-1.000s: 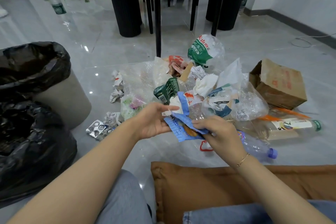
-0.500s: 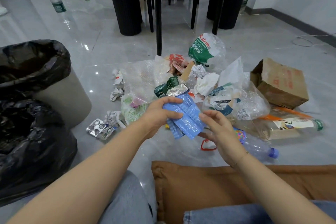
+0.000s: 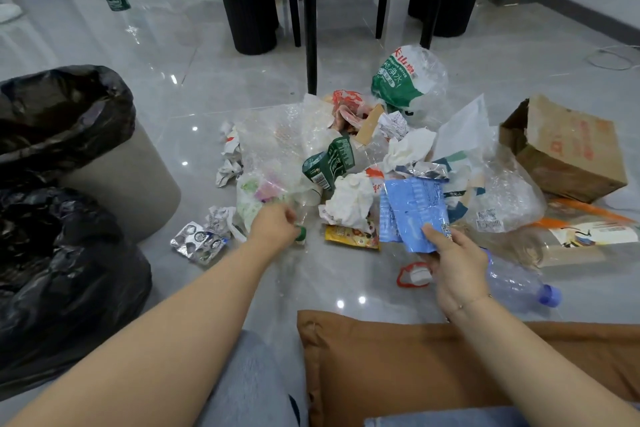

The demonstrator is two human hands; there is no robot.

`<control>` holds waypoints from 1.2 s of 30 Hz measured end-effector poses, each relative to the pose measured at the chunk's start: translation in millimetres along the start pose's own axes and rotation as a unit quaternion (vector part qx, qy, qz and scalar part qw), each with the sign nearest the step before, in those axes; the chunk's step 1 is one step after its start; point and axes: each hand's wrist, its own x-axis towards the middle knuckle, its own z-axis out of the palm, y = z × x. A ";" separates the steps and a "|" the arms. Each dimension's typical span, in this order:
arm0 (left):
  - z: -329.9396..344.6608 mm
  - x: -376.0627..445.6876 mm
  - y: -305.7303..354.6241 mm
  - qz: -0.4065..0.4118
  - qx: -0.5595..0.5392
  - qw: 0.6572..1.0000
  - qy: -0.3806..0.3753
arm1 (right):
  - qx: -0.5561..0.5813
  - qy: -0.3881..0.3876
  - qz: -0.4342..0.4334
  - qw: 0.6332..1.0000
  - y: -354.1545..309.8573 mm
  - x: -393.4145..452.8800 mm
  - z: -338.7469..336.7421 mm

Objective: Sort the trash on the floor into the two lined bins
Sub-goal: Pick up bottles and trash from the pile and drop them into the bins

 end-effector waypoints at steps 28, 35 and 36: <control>-58.2 -30.8 24.8 0.076 -0.165 0.967 0.180 | -0.050 -0.086 -0.054 0.994 -6.2 -14.5 16.4; -106.0 -90.1 14.4 0.080 -0.280 0.914 0.281 | -0.056 -0.172 -0.035 0.983 -18.5 -54.0 32.8; -111.1 -95.5 14.7 0.084 -0.302 0.904 0.292 | -0.042 -0.180 -0.032 0.982 -19.0 -58.4 33.5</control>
